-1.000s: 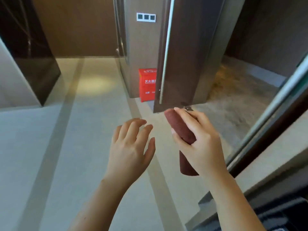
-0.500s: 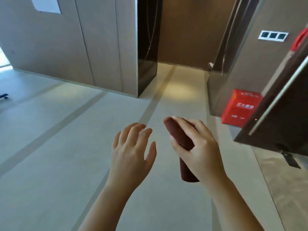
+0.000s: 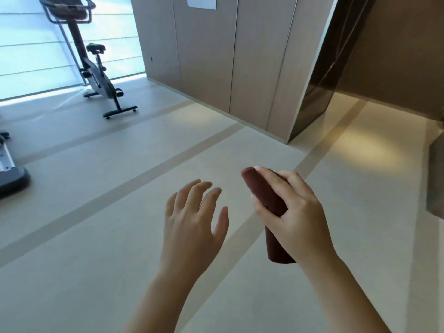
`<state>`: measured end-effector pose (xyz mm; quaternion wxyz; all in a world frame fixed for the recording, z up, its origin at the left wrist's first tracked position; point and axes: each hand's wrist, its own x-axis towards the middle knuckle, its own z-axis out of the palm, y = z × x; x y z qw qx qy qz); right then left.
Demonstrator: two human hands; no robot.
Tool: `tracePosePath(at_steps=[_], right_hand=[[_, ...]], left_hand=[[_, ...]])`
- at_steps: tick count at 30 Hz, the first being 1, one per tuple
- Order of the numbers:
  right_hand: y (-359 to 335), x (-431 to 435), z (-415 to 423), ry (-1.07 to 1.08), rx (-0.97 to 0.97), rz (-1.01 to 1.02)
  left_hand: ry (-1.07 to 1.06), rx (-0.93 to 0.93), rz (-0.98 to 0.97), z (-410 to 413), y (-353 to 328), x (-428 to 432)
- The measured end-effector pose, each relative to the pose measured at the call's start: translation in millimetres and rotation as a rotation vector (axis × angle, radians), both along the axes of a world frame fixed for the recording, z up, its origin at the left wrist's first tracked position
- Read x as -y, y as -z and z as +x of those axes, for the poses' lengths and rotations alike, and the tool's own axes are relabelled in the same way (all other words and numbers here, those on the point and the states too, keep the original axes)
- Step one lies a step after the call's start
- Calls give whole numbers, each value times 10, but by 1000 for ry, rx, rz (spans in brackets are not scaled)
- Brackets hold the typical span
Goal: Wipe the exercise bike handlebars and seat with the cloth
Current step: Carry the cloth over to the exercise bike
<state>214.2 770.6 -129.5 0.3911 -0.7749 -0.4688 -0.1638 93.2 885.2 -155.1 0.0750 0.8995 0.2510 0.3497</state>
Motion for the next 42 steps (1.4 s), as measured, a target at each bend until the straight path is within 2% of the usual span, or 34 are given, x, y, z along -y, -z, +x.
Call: tracePosePath(at_steps=[5,13,19,26,31,38,42], right_hand=[[75,-706,496,-51,-2,19],[50,-1913,1567,-135,-18,10],[-78,-2887,2126,-208,-22,9],[129,-4293,2051,-379,-61,-66],[265,-5591,1830,-444,-88,-78],[64,-7374,1392,-547,-146,-87],[54,-8168,1266,-577,-167,-65]], left_hand=[[-71,-25,-11,361,130,-609],[-101,-32,29,1477,-3,-1760],[-213,-38,-5,1828,-6,-2584],[-331,-42,-34,1718,173,-3754],[-405,-18,-37,1457,289,-4958],[-528,50,-6,891,50,-6728],[-559,48,-22,773,34,-7465]])
